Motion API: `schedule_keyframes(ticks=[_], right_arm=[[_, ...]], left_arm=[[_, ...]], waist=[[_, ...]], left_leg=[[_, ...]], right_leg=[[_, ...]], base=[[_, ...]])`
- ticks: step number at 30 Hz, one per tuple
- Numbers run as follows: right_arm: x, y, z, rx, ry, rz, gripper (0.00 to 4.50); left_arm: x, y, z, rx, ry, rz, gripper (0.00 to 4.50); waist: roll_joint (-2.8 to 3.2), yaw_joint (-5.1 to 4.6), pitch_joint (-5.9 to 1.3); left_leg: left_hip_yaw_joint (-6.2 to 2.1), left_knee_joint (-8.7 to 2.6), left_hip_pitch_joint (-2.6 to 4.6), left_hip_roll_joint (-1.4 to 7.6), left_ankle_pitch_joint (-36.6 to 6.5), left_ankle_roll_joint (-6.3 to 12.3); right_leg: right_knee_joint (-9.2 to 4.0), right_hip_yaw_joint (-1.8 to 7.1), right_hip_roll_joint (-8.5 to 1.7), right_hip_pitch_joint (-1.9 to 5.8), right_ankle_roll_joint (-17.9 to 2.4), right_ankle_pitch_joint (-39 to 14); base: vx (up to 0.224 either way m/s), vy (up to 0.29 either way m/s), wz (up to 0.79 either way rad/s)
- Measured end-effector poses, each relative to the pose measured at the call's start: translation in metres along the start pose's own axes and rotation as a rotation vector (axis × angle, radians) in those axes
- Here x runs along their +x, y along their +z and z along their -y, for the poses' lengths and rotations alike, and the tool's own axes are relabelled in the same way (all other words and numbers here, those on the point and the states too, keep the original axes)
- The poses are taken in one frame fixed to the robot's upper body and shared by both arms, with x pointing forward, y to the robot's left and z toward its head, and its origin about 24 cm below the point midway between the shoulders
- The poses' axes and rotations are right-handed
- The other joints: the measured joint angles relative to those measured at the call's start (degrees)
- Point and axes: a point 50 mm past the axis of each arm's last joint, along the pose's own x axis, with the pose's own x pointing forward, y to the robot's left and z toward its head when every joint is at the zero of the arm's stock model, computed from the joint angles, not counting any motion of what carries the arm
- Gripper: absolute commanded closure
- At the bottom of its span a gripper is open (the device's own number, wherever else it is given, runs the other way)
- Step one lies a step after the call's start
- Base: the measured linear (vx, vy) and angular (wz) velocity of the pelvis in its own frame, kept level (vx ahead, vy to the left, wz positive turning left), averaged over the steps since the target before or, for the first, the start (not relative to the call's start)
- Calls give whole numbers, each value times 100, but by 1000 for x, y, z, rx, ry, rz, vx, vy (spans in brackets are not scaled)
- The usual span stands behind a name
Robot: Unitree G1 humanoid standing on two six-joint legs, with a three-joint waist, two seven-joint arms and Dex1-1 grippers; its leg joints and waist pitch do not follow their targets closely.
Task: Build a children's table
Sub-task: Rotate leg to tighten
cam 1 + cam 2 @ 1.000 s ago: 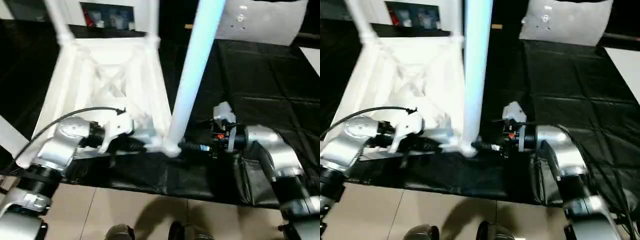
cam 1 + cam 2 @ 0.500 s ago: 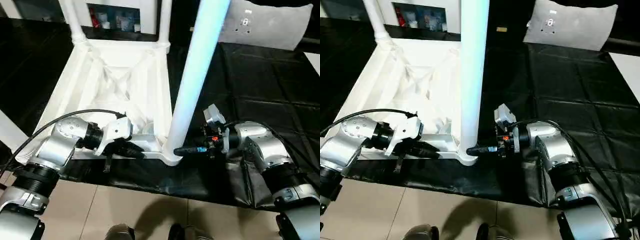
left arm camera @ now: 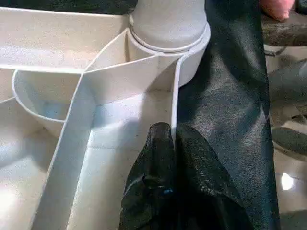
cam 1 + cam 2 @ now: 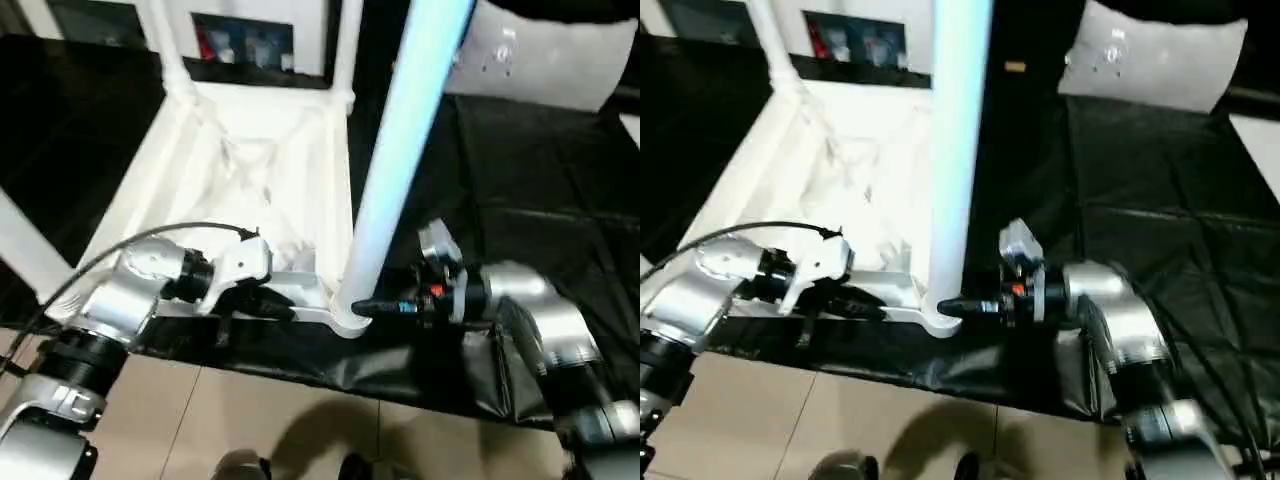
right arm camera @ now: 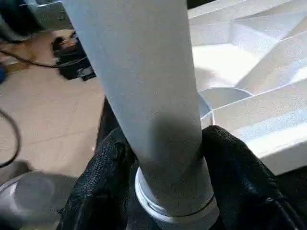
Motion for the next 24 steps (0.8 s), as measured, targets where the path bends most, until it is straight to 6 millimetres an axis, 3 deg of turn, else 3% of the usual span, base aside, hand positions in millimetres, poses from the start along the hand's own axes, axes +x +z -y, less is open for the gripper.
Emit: schedule_keyframes(ticks=[4, 6, 8, 11, 12, 13, 14, 15, 16, 17, 18, 19, 20, 22, 24], right_arm=[[7, -10, -9, 25, -143, 43, 257], [16, -11, -10, 43, -246, 65, 259], [25, -12, -9, 62, -360, 91, 259], [48, -8, -7, 132, -596, 163, 261], [54, -6, -7, 139, -658, 173, 261], [58, -4, -7, 146, -705, 181, 261], [60, -2, -7, 148, -743, 184, 261], [62, -1, -8, 151, -767, 185, 261], [63, 1, -7, 143, -796, 181, 261], [63, 4, -7, 136, -819, 180, 261], [64, 7, -7, 122, -845, 180, 261], [64, 9, -7, 115, -860, 180, 227], [63, 11, -8, 105, -876, 176, 206], [62, 13, -9, 93, -899, 174, 190], [59, 14, -12, 90, -905, 182, 183]], left_arm=[[3, -3, -1, -32, 26, -14, 450], [4, -4, -5, -47, 68, -25, 450], [6, -4, -8, -66, 118, -31, 450], [8, -1, -18, -92, 211, -36, 450], [9, 0, -20, -98, 232, -33, 450], [10, 1, -22, -99, 249, -32, 450], [12, 3, -23, -97, 260, -31, 450], [12, 4, -23, -97, 268, -27, 450], [13, 6, -24, -95, 280, -18, 450], [14, 7, -25, -92, 290, -10, 450], [14, 10, -27, -83, 298, -5, 450], [15, 12, -27, -80, 298, 0, 450], [15, 14, -28, -72, 299, 5, 450], [17, 17, -28, -56, 297, 19, 450], [18, 18, -28, -36, 294, 28, 450]], waist=[[2, -57, 2], [5, -147, 4], [20, -244, 12], [64, -465, 70], [80, -505, 96], [109, -525, 119], [83, -537, 146], [-46, -513, 156], [-176, -475, 163], [-162, -424, 181], [-105, -340, 192], [-44, -322, 192], [-24, -344, 189], [-68, -377, 174], [-70, -358, 175]], left_leg=[[21, -34, 140, -1, -18, -46], [23, -80, 209, 1, -10, -57], [17, -98, 213, 23, 6, -79], [-16, -90, 201, 102, 5, -80], [-31, -94, 172, 109, 5, -80], [-52, -89, 149, 113, 4, -80], [-24, -68, 141, 71, 5, -80], [42, -66, 183, 9, 4, -84], [36, -61, 235, -67, 7, -86], [15, -51, 231, -70, -12, -113], [-63, -68, 157, -100, -5, -108], [-107, -103, 131, -106, 70, -108], [-109, -156, 109, -96, 145, -80], [-78, -171, 78, -102, 160, -76], [-63, -161, 41, -105, 149, -62]], right_leg=[[-54, 1, -2, 122, 10, -5], [-127, -22, -2, 184, 15, -8], [-212, -81, -4, 224, 17, -8], [-383, -272, -6, 322, 23, -11], [-413, -303, -8, 340, 56, -30], [-343, -296, -6, 333, 130, -85], [-19, -50, -18, 261, 154, -240], [110, 155, -64, 208, 194, -254], [172, 245, -69, 130, 202, -239], [164, 229, -73, 116, 202, -239], [133, 186, -82, 137, 202, -239], [101, 162, -65, 119, 202, -236], [53, 187, -23, 105, 193, -228], [-12, 239, -10, 67, 133, -20], [-17, 254, -13, 47, 108, 64]], base=[[0, 0, 0], [0, 0, 0], [0, 0, 0], [-19, 11, -3], [-68, 34, -7], [-76, 18, 3], [-76, 18, 3], [0, 0, 0], [53, -40, 9], [32, -66, 4], [42, -15, -21], [57, -7, -22], [78, 18, -17], [0, 0, 0], [0, 0, 0]])
